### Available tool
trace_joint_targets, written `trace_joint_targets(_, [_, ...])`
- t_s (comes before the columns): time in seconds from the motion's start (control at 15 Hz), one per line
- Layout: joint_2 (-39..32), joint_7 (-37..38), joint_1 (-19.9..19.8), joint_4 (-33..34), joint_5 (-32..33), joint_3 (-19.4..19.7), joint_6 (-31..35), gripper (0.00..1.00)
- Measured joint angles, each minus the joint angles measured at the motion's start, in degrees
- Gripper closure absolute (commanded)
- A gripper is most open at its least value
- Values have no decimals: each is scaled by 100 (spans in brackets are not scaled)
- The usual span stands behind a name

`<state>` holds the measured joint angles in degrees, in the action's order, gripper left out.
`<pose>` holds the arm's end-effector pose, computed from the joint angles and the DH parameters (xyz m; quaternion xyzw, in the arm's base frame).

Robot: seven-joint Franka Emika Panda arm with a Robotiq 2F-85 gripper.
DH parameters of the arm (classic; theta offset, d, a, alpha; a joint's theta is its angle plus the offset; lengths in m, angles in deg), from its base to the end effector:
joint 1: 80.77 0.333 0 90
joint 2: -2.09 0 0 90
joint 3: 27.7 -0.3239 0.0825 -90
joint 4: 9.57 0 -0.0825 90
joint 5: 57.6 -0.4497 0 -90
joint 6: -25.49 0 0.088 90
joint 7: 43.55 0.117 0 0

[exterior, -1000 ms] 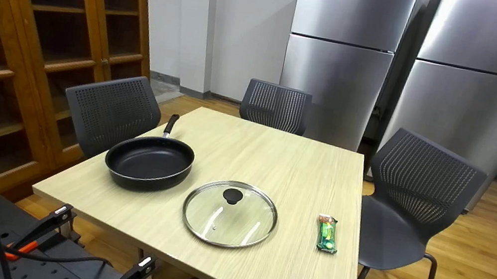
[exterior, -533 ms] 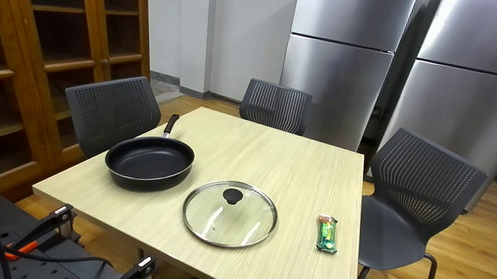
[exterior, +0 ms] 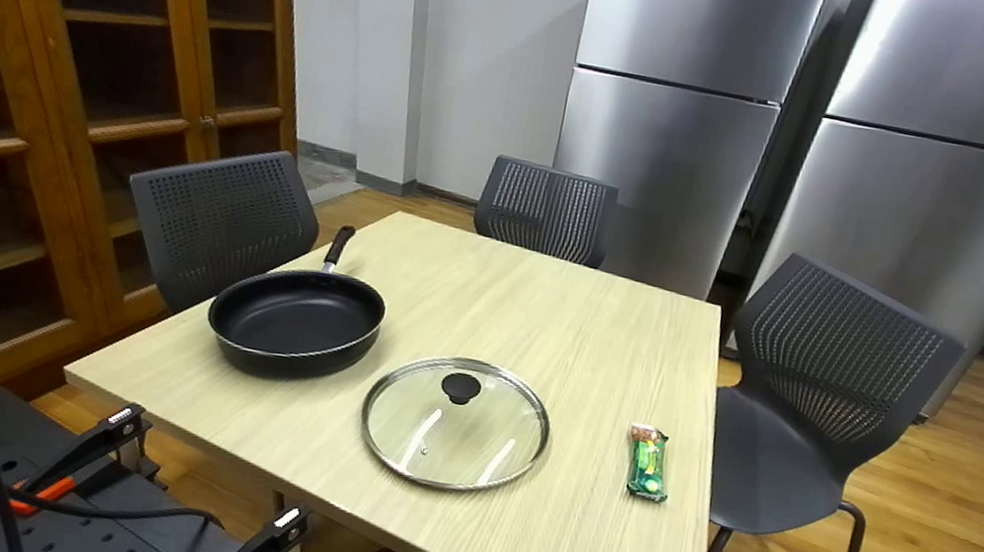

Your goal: Put the lid on the pan

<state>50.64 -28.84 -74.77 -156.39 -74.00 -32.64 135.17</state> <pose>0.3683 0.0961 0.5296 -0.9863 0.0783 -0.0743 0.1247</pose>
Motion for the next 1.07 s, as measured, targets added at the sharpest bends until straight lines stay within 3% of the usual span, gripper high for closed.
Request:
trace_joint_targets(0.67, [-526, -150, -164, -685, -50, 587, 1492, 0])
trace_joint_targets(1.07, [-1092, -192, -473, -936, -39, 715, 2288, 0])
